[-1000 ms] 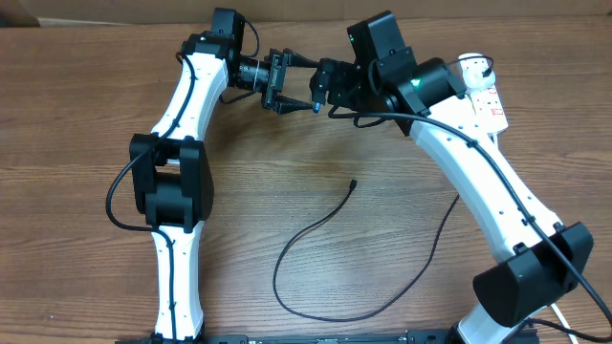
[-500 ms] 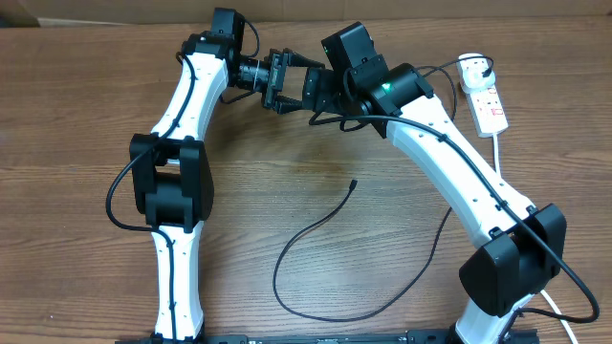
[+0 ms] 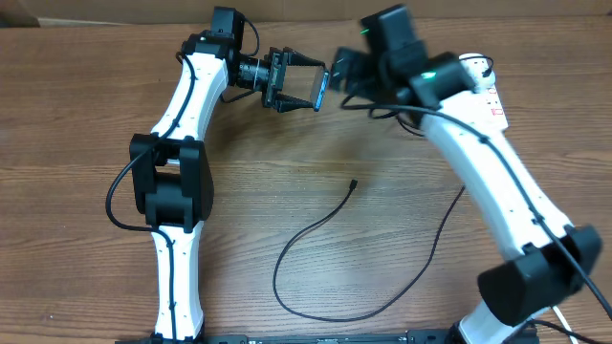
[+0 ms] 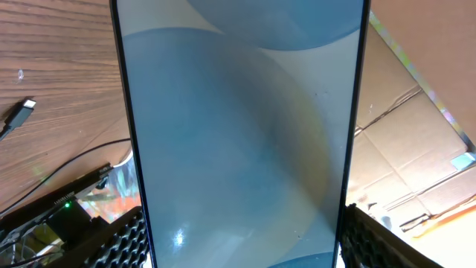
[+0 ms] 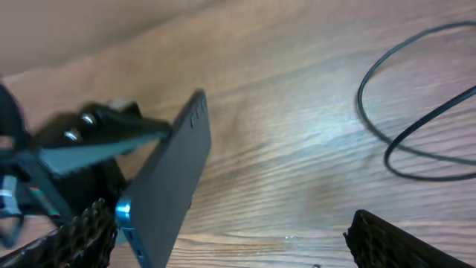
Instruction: Plug charger to phone and switch on socket
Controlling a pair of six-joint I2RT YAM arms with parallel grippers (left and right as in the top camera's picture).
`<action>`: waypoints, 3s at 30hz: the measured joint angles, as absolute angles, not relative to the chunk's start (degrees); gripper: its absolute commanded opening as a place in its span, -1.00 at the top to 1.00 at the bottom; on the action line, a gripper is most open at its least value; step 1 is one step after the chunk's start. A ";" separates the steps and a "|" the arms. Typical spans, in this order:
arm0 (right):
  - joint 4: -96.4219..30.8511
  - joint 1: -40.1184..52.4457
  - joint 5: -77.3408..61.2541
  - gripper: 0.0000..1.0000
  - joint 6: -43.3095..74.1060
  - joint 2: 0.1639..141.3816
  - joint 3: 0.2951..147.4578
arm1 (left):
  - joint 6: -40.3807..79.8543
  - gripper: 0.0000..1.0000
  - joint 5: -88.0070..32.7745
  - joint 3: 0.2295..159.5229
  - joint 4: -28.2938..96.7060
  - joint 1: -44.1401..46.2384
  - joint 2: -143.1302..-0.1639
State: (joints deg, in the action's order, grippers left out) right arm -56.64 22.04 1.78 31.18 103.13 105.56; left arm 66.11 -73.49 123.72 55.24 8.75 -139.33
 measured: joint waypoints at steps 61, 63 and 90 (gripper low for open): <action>-55.02 31.73 3.40 -0.81 31.20 105.25 106.00 | 70.04 -0.36 -74.17 123.72 55.22 8.75 -139.33; -54.83 32.49 5.19 -0.70 31.94 106.67 106.00 | 70.19 -0.36 -74.35 123.72 55.22 8.75 -139.33; -50.94 32.86 13.21 0.18 36.12 112.36 106.00 | 70.19 -0.36 -74.56 123.72 55.22 8.75 -139.33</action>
